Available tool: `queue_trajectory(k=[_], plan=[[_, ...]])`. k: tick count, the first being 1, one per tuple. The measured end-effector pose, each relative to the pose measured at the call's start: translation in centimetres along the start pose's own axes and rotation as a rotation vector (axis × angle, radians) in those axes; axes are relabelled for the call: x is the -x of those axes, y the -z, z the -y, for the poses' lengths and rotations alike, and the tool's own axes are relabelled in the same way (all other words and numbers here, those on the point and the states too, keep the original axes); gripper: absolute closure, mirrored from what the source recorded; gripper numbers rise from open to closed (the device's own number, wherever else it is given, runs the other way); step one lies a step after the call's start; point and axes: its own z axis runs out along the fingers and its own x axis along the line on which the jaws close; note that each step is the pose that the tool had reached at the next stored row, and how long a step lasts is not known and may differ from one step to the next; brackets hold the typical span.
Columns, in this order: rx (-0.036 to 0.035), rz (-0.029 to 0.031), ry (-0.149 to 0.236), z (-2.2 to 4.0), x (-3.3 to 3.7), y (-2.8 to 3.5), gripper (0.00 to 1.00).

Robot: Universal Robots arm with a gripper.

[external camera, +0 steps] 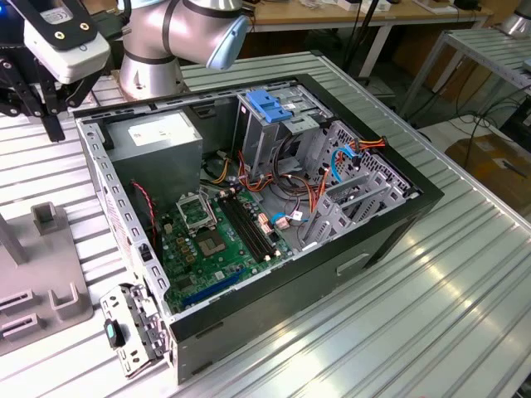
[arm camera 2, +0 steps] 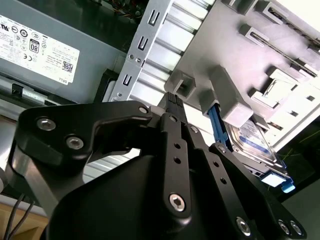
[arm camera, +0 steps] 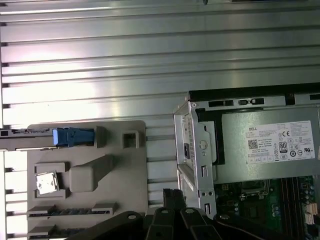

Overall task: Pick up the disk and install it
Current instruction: 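Reach for the disk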

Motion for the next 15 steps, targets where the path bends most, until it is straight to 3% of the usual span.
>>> queue_trajectory(k=[15], plan=[[-0.0006,0.0,0.0,-0.17,-2.23,0.03,0.89]])
